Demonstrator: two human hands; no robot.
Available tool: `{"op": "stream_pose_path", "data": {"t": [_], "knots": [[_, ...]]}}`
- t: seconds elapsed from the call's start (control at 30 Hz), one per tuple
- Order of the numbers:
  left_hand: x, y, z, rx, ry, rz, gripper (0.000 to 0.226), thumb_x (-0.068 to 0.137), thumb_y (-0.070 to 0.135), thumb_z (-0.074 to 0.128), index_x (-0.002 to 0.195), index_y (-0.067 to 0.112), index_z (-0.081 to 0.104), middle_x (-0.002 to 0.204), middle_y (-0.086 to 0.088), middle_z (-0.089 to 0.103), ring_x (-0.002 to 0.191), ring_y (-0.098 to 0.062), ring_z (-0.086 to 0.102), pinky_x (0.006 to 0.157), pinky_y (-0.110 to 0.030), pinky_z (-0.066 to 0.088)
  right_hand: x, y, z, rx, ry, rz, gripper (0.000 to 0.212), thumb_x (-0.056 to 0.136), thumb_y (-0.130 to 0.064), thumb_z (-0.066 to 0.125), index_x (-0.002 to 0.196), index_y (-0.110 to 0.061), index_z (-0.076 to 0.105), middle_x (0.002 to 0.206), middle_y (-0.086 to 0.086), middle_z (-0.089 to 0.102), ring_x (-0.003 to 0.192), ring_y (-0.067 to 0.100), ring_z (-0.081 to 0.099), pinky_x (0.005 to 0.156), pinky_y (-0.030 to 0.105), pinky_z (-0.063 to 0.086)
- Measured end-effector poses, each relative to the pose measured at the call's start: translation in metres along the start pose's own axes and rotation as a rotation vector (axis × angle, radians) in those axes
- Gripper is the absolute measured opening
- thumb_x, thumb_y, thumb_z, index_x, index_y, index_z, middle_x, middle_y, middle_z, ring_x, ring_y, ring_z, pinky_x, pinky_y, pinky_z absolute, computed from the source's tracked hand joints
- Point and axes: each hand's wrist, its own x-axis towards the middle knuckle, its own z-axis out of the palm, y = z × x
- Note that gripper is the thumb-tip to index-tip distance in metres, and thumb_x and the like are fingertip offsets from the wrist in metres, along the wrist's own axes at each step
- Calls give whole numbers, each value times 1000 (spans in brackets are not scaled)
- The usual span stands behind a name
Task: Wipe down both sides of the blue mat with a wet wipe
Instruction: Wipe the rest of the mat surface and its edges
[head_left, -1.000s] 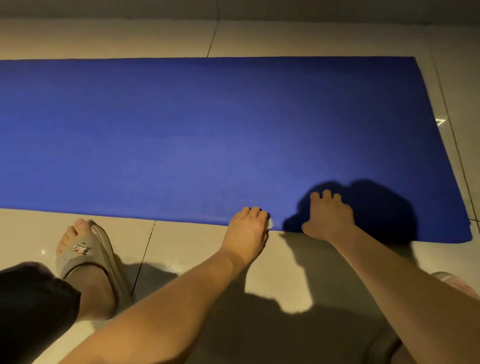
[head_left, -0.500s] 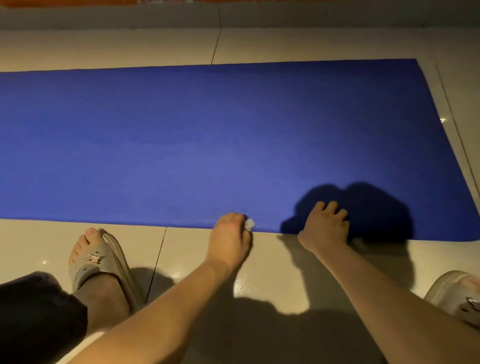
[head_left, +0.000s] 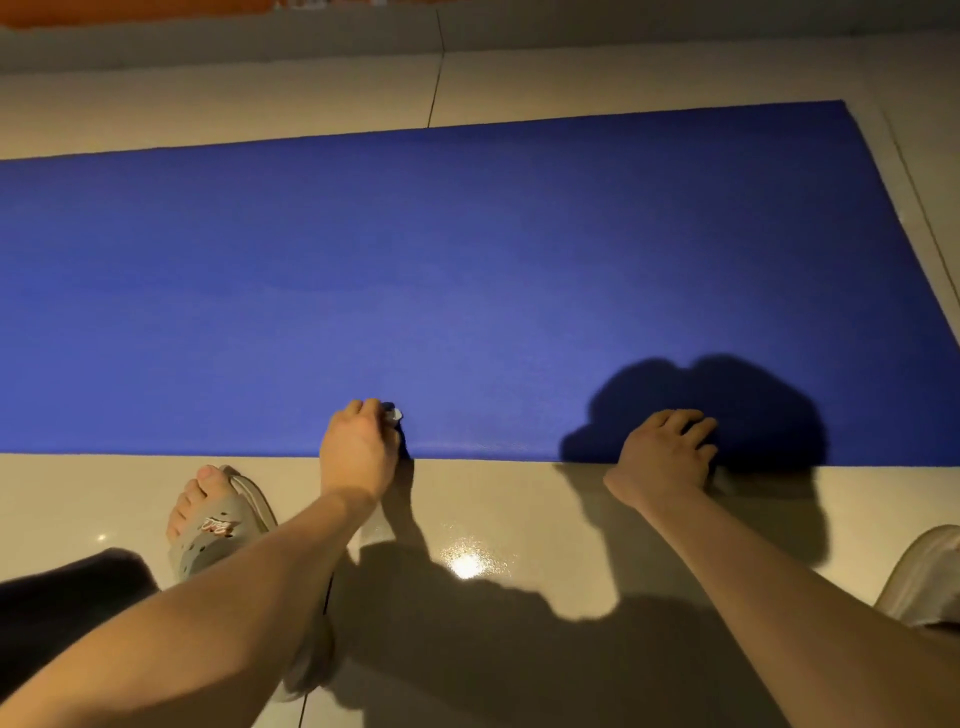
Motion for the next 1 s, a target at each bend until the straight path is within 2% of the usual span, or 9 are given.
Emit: {"op": "stream_pose_path", "data": {"t": [0.17,0.3,0.4,0.53,0.7,0.8,0.9,0.97,1.0], "knots": [[-42,72,35,-150,-78,229,19,92,12,58,108,12,66,103,-7,64,97,-26,57,86,-35,44,-6,-5,-1,43,14,-13,103,86,-44,61,154,9,5,160,34,2,149,51,6,119,57,22],[-49,106,52,-131,-169,456,9,92,18,59,100,15,63,98,-5,61,90,-26,54,75,-38,47,-19,-33,2,52,170,-303,92,89,-43,62,158,-10,11,166,21,0,153,39,2,122,54,12],[-35,88,45,-8,-199,610,12,94,23,59,104,17,62,99,-2,60,90,-25,55,74,-35,46,-27,-61,9,51,146,-414,88,93,-47,58,159,-15,10,168,15,2,154,36,3,124,52,13],[-15,39,18,-4,-135,420,24,97,21,58,120,14,63,111,-3,63,101,-25,58,85,-37,52,-26,-57,15,-18,155,-418,88,95,-41,55,161,-15,3,168,13,0,155,34,2,124,51,13],[12,-14,-5,-1,-42,69,16,97,15,59,109,6,64,100,-11,61,93,-33,57,75,-40,46,-29,-63,14,31,159,-382,86,93,-44,56,160,-16,10,168,13,5,154,34,5,124,51,13],[4,4,-2,-100,-16,-36,15,100,19,55,102,7,64,95,-8,60,85,-28,57,72,-36,44,-36,-77,6,123,194,-378,70,96,-42,55,155,-16,28,162,14,21,150,33,20,122,46,19],[-4,39,6,-246,-140,12,18,101,25,57,91,14,67,87,6,62,76,-16,56,68,-26,40,-50,-103,0,243,256,-515,48,96,-33,58,141,-20,49,133,7,48,120,27,49,100,38,43],[-2,58,9,-323,-260,51,18,98,22,59,83,18,69,78,8,68,70,-16,61,58,-23,41,-56,-123,1,369,178,-582,40,96,-24,58,136,-21,53,116,6,52,101,27,57,81,35,49],[1,64,9,-344,-307,59,19,96,19,59,82,17,70,75,5,70,69,-19,63,55,-24,43,-57,-131,2,428,145,-593,37,96,-19,56,133,-20,55,112,6,53,95,28,59,73,35,47]]}}
